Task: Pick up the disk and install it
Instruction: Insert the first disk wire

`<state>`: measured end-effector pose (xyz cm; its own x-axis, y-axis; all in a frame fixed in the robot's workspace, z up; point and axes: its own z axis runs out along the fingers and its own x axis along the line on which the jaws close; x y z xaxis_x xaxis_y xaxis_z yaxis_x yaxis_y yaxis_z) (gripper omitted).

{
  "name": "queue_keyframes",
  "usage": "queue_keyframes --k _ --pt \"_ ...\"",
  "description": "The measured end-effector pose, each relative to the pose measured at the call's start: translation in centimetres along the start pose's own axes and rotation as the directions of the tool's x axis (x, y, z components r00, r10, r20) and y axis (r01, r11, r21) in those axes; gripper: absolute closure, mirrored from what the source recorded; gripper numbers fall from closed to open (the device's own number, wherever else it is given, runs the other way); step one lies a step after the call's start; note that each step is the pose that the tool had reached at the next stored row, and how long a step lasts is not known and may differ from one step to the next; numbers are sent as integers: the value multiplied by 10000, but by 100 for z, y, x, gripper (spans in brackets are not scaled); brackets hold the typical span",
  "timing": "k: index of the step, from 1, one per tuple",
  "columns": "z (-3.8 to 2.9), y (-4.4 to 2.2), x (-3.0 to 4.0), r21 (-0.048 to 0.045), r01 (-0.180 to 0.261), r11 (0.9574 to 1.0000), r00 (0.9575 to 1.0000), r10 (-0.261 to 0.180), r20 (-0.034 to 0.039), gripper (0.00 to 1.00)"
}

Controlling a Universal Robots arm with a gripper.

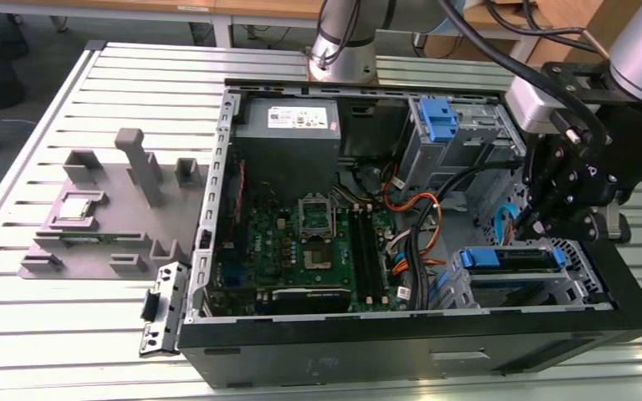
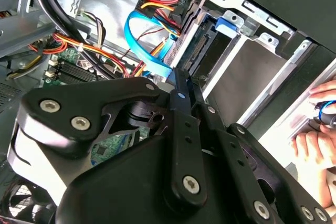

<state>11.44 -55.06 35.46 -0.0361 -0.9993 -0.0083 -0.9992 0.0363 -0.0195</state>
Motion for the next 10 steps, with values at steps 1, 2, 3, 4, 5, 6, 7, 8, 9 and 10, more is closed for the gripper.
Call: queue_keyframes --k 1,2,3,4,5,6,7,8,9,10 --pt "5 0 8 18 51 10000 10000 -51 2 84" --pt "9 0 17 39 100 9999 10000 -100 5 84" --pt "13 -1 27 57 143 9999 9999 -143 5 84" --pt "16 -1 39 71 180 9998 9998 -180 6 84" --pt "20 -2 52 87 215 9997 9998 -215 6 84" --pt "25 -2 65 106 254 9996 9997 -254 9 84" --pt "29 -2 75 124 292 9995 9996 -292 9 84" --pt "34 -2 83 141 332 9993 9994 -332 9 84" --pt "38 -2 90 158 376 9992 9993 -377 9 84" --pt "45 -1 95 178 426 9989 9991 -426 13 84"
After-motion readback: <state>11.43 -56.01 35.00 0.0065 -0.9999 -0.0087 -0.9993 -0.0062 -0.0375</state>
